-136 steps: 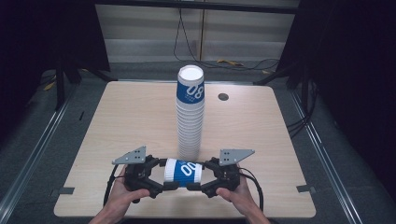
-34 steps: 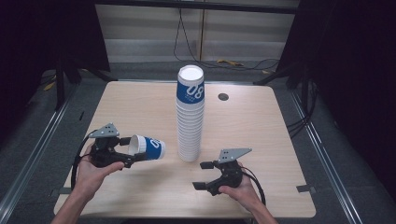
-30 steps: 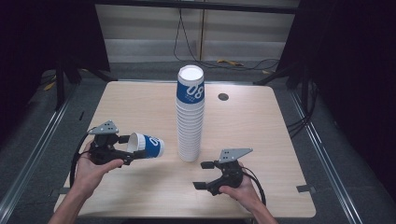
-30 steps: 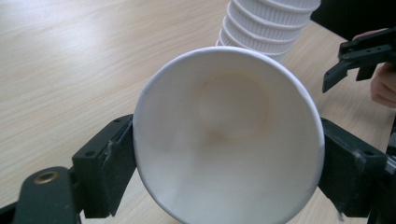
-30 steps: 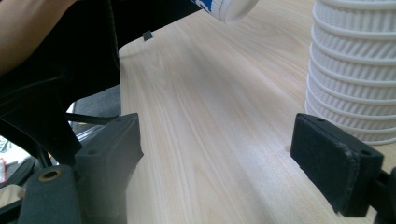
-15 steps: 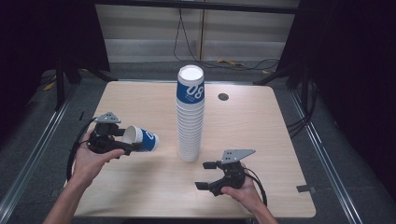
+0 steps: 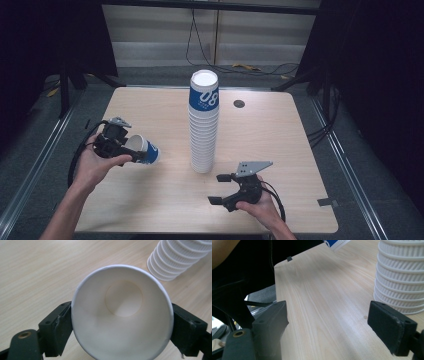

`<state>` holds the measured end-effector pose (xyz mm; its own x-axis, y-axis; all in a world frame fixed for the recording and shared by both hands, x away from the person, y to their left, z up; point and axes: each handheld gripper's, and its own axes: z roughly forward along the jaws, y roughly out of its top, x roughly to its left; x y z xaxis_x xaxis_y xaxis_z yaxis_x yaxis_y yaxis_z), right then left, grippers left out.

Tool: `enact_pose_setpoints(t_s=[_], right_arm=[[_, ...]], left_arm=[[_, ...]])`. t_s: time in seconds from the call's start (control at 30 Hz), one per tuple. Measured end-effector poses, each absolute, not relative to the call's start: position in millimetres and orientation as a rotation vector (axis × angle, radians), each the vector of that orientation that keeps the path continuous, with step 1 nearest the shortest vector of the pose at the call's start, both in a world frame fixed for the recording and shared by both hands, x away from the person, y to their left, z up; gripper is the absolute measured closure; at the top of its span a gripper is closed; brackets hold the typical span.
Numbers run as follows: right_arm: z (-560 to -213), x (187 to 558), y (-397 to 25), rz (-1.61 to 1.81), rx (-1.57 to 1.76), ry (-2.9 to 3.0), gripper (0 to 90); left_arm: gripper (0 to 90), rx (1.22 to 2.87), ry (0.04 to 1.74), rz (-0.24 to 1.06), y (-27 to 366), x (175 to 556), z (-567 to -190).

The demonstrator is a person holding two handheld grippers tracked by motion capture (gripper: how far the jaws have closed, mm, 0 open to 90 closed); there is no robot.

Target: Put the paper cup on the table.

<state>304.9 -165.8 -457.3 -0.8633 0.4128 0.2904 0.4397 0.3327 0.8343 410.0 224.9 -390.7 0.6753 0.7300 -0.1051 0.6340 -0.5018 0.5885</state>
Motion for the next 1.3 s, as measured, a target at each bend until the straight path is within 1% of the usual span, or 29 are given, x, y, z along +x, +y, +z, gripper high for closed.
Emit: enact_pose_setpoints(t_s=[0.13,0.17,0.23,0.3,0.37,0.47,0.57,0.67,0.97,1.1,1.17,1.3], right_arm=[[-457,304,-167,-1.607,-0.816,-2.548,16.3],[-457,304,-167,-1.608,-0.819,-2.547,16.3],[-457,304,-167,-1.613,-0.822,-2.546,16.3],[-457,304,-167,-1.611,-0.825,-2.549,16.3],[-457,305,-166,-1.606,-0.824,-2.549,16.3],[-458,305,-166,-1.605,-0.826,-2.547,16.3],[-458,305,-167,-1.607,-0.828,-2.549,16.3],[-458,305,-167,-1.608,-0.832,-2.547,16.3],[-459,306,-166,-1.599,-0.829,-2.549,16.4],[-459,305,-164,-1.601,-0.830,-2.542,16.5],[-459,305,-165,-1.601,-0.832,-2.541,16.5],[-459,306,-166,-1.602,-0.837,-2.546,16.5]], left_arm=[[15.4,2.285,1.085,0.205,232,416,-394],[15.4,2.305,1.094,0.206,233,418,-394],[15.4,2.345,1.110,0.247,234,421,-396],[15.4,2.380,1.101,0.238,234,425,-399],[15.5,2.379,1.103,0.207,233,428,-403],[15.6,2.418,1.119,0.226,231,433,-410],[15.6,2.415,1.119,0.218,230,435,-414],[15.4,2.438,1.129,0.259,227,436,-418],[14.6,2.404,1.143,0.273,221,442,-422],[14.5,2.411,1.132,0.301,217,444,-424],[14.4,2.444,1.080,0.328,213,442,-424],[14.3,2.448,1.066,0.347,209,443,-426]])
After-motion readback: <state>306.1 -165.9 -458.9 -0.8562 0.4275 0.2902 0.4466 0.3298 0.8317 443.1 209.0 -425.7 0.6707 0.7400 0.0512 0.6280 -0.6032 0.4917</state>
